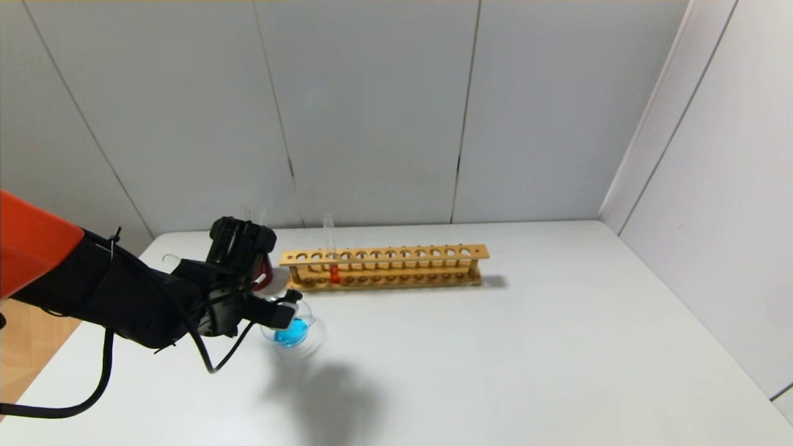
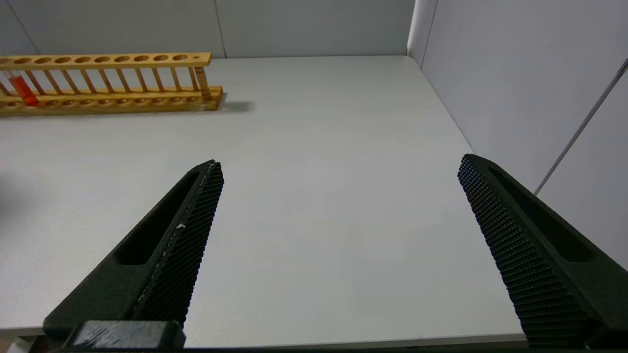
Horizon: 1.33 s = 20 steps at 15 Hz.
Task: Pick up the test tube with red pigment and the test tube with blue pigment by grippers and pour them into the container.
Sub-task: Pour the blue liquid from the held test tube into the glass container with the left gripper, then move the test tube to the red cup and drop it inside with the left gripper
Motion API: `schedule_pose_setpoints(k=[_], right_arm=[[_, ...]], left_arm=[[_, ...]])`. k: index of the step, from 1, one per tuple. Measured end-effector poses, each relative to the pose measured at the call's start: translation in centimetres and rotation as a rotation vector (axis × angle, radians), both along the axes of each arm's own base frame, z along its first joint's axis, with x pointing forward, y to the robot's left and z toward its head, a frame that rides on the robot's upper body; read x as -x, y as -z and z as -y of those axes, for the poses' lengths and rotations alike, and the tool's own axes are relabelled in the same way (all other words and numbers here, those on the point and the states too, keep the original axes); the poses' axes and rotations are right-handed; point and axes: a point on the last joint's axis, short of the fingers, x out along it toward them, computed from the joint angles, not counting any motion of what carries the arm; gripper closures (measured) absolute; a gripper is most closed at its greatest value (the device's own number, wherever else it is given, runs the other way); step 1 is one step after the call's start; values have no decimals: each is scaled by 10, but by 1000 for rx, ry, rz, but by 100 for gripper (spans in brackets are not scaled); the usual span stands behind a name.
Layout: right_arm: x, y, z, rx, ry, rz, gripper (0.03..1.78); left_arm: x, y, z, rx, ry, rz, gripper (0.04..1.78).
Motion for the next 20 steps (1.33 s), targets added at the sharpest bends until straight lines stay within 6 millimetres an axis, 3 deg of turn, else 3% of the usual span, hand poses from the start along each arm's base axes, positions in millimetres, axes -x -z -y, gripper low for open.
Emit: schedule_pose_setpoints(k=[12, 15, 20], right_arm=[[0, 0, 0, 0, 0, 0, 6], [0, 0, 0, 0, 0, 0, 6], [0, 0, 0, 0, 0, 0, 6]], left_arm=[[1, -7, 7, 24, -1, 61, 150], [10, -31, 2, 167, -21, 187, 150], [33, -60, -12, 700, -216, 437, 149]])
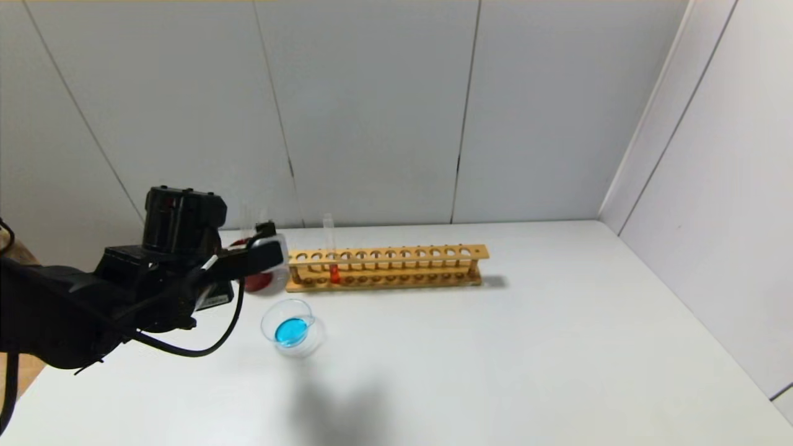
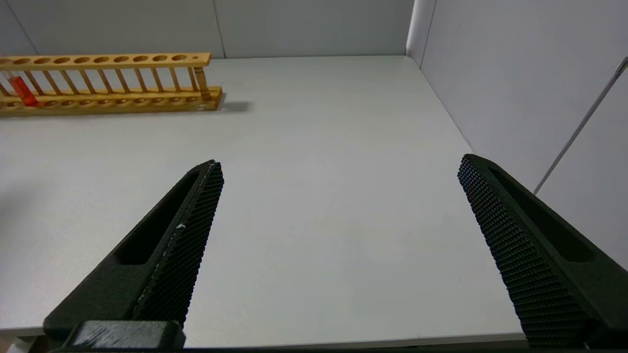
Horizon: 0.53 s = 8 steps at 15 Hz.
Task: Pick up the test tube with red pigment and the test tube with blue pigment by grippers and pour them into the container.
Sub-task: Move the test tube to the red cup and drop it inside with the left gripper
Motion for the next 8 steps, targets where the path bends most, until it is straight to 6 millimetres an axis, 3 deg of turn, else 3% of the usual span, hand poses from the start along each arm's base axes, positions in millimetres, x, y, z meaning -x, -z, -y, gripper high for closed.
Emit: schedule_pose_setpoints(k=[4, 8], right_arm=[[0, 0, 0, 0, 0, 0, 6], [0, 0, 0, 0, 0, 0, 6]], left_arm=[[-1, -25, 3, 602, -10, 229, 150], [-6, -49, -8, 998, -67, 357, 150]])
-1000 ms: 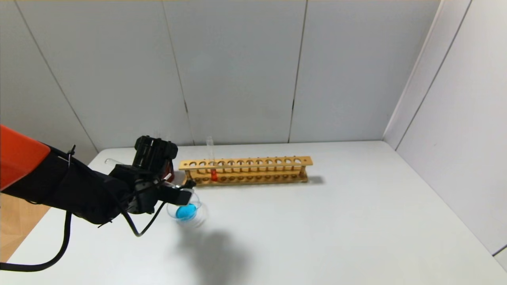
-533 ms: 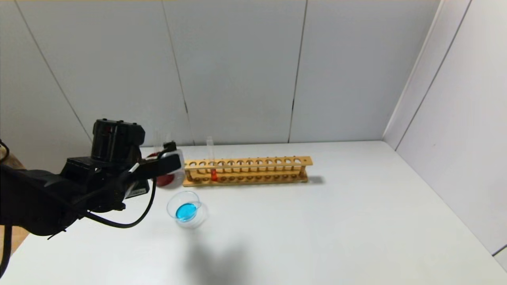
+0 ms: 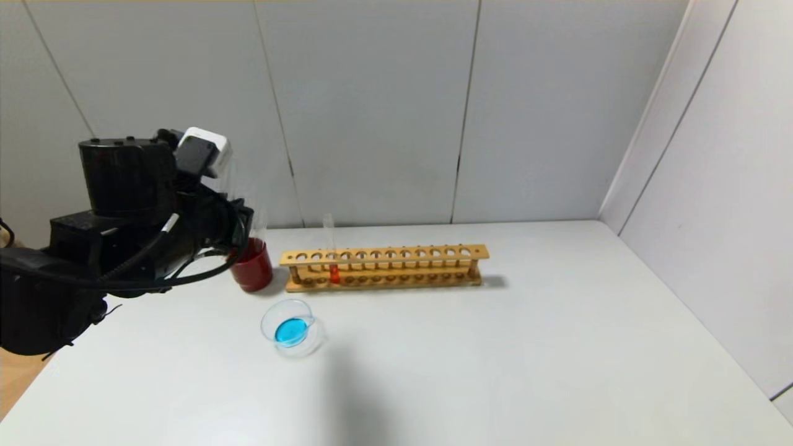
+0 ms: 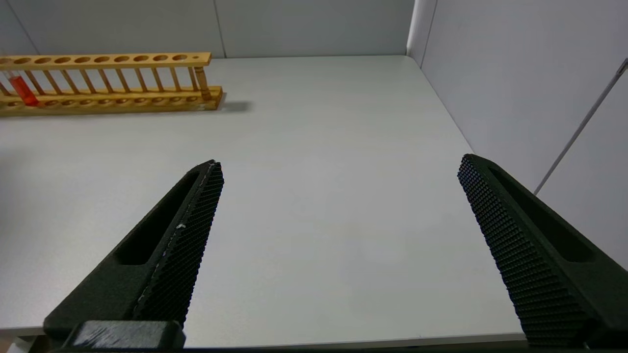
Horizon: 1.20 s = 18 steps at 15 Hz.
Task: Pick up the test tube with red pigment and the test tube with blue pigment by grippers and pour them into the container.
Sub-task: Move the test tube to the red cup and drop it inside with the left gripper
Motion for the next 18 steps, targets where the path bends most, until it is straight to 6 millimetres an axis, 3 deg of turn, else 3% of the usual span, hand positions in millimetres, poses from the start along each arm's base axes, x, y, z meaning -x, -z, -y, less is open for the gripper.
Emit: schedule_pose_setpoints(k=[4, 8, 18], right_arm=[[0, 0, 0, 0, 0, 0, 6], [0, 0, 0, 0, 0, 0, 6], [0, 0, 0, 0, 0, 0, 6]], left_arm=[[-8, -1, -11, 161, -18, 6, 150], [-30, 2, -23, 205, -81, 33, 150], [-82, 47, -46, 257, -173, 37, 149]])
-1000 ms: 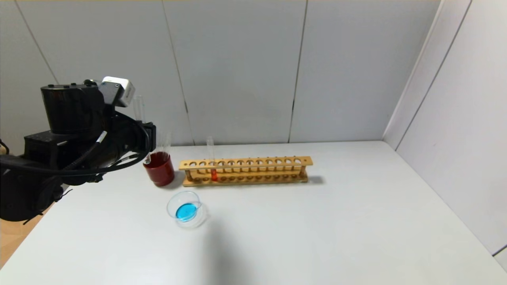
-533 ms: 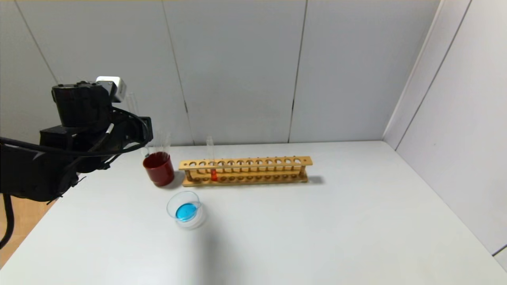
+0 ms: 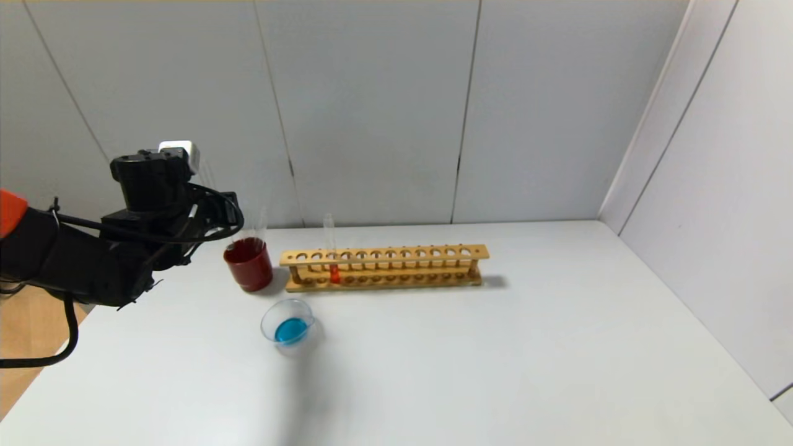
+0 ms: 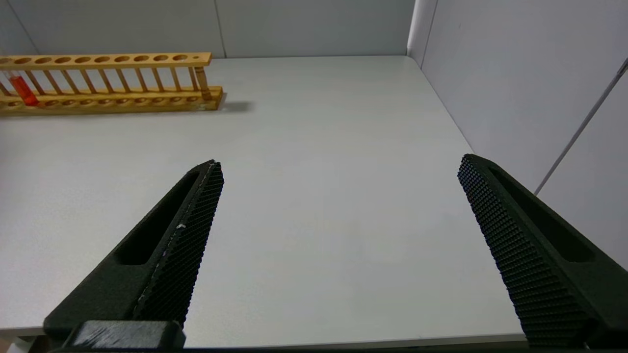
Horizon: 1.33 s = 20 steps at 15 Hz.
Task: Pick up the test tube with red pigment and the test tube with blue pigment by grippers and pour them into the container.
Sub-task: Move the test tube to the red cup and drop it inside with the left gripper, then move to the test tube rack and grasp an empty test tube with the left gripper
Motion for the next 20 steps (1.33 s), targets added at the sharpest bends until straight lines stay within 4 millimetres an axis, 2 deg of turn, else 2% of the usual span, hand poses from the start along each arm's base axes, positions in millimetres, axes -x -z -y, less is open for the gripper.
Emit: schedule_pose_setpoints(k=[10, 14, 17, 18, 20], right_arm=[[0, 0, 0, 0, 0, 0, 6], [0, 0, 0, 0, 0, 0, 6], [0, 0, 0, 0, 0, 0, 6], [0, 0, 0, 0, 0, 0, 6], [0, 0, 0, 0, 0, 0, 6]], left_arm=[[-36, 43, -14, 4, -10, -52, 150], [-39, 49, -14, 1, -14, -62, 145], [-36, 48, -13, -3, -17, -63, 119], [-35, 47, -13, -4, -16, -62, 106], [-29, 41, -12, -3, -13, -45, 69]])
